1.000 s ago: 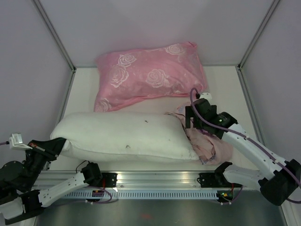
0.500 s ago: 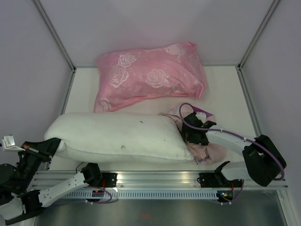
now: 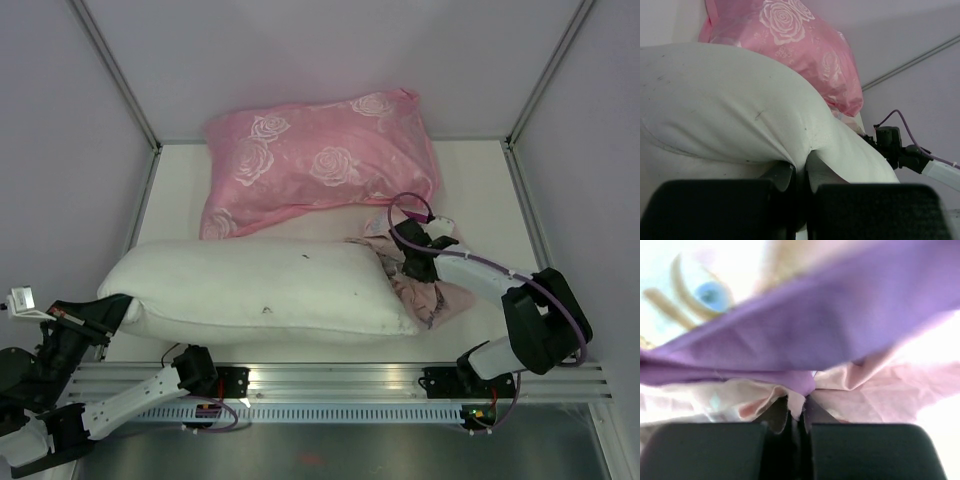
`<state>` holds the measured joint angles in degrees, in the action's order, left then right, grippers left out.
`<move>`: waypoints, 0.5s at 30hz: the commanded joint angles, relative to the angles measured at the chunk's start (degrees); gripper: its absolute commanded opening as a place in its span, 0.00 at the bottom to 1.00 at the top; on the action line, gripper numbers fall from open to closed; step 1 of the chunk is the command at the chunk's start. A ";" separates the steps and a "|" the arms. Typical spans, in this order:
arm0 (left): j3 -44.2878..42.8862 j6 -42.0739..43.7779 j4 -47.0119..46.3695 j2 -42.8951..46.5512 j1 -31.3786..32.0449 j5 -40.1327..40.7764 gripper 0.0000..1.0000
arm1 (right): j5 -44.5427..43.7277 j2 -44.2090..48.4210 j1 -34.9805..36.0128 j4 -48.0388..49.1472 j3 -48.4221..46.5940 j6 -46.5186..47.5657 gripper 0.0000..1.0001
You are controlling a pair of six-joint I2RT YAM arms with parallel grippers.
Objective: Remove the pillowcase from the pillow
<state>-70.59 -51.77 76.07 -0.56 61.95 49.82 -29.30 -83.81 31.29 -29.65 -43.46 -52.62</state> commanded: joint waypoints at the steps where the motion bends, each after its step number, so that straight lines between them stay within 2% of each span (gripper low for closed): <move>1: -4.20 1.76 -4.53 3.55 -0.25 2.38 0.02 | -7.00 3.47 -8.75 -2.87 -7.41 6.26 0.00; 5: -6.14 1.76 -2.16 3.63 -0.25 3.79 0.02 | -5.42 6.11 -21.07 -2.96 -15.67 14.36 0.00; 8: -5.44 1.67 -1.89 3.63 -0.25 3.88 0.02 | -0.51 4.11 -29.95 -0.33 -24.19 20.95 0.00; 12: 1.66 1.14 -6.45 3.55 -0.25 0.02 0.02 | 0.99 -4.32 -32.87 0.39 -39.56 28.17 0.00; 13: 6.03 1.06 -9.25 3.46 -0.25 -1.99 0.02 | 2.39 -6.69 -33.04 -1.10 -46.99 28.88 0.00; 15: 10.27 0.27 -12.25 3.02 -0.25 -3.67 0.02 | 3.63 -13.20 -33.22 -1.29 -55.80 29.76 0.00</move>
<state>-66.32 -51.35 73.34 -0.47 61.78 50.39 -28.71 -90.67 -2.46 -32.29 -88.01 -28.77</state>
